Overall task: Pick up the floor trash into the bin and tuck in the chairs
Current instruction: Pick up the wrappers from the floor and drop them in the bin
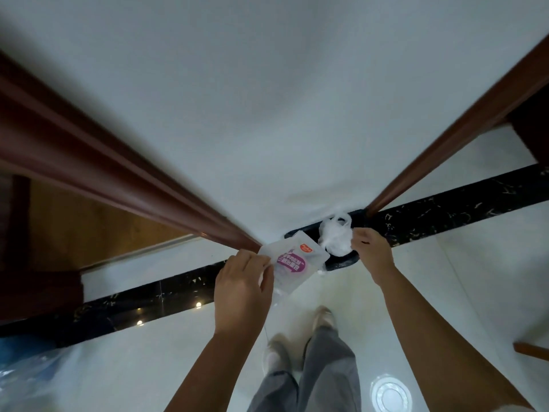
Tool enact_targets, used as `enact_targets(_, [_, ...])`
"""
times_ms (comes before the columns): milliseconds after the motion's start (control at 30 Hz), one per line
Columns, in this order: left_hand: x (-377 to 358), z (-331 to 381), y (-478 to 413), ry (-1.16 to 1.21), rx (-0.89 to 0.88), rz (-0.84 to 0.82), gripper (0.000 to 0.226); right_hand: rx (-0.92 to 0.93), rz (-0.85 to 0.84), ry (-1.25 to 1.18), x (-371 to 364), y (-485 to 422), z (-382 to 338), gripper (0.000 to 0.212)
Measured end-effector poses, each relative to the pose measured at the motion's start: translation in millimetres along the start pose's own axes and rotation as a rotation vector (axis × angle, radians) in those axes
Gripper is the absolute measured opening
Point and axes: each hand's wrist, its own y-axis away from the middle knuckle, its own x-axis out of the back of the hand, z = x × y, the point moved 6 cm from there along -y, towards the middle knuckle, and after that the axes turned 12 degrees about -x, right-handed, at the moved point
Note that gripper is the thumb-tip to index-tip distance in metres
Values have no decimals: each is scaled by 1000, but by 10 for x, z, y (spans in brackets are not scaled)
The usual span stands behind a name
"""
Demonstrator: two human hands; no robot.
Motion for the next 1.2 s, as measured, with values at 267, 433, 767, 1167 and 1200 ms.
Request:
enact_targets(267, [-814, -20, 79, 48, 33, -79, 8, 186, 122, 296, 93, 290, 381, 34])
enact_targets(433, [-1389, -12, 9, 61, 37, -185, 8, 309, 280, 401, 189, 349, 465, 35])
enact_targets(767, [-2626, -217, -319, 49, -11, -321, 5, 378, 384, 365, 254, -144, 698, 34])
enact_targets(1167, [-2849, -220, 10, -74, -219, -520, 24, 316, 406, 397, 358, -68, 1075, 32])
enact_targets(1200, [-2739, -118, 29, -67, -258, -500, 27, 313, 414, 394, 368, 15, 1075, 32])
